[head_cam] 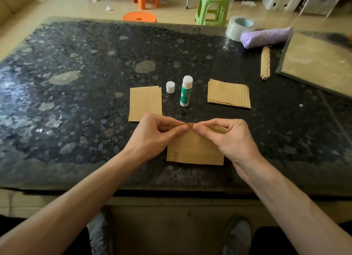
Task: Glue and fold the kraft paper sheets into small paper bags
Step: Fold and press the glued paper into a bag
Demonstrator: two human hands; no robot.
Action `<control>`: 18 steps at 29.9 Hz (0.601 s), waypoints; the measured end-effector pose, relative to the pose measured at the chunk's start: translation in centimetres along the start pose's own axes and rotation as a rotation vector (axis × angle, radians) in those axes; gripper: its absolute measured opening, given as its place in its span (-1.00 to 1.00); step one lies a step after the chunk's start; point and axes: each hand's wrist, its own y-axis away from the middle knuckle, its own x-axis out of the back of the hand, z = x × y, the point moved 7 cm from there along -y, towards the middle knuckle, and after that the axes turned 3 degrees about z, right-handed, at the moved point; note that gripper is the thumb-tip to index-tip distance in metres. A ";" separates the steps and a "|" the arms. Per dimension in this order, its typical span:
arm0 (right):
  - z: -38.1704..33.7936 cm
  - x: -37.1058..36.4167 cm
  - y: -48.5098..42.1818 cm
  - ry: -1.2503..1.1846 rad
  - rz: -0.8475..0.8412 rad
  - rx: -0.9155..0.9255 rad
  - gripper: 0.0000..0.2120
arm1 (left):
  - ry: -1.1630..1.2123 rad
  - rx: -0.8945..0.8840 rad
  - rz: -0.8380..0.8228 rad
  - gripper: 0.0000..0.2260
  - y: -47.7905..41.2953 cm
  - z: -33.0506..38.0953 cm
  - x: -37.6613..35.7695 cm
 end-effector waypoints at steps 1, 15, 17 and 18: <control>0.0 0.1 -0.1 -0.002 -0.003 -0.005 -0.86 | 0.003 0.010 0.006 -0.91 -0.1 -0.1 0.1; 0.1 1.8 -0.6 -0.054 0.046 -0.037 -0.89 | -0.024 0.111 -0.004 -0.84 -0.4 -0.7 0.6; -0.1 2.0 -0.7 -0.060 0.046 -0.033 -0.89 | -0.022 0.118 0.002 -0.82 -0.4 -0.7 0.8; -0.1 2.2 -0.7 -0.072 0.048 -0.038 -0.89 | -0.019 0.126 0.009 -0.81 -0.4 -0.8 1.0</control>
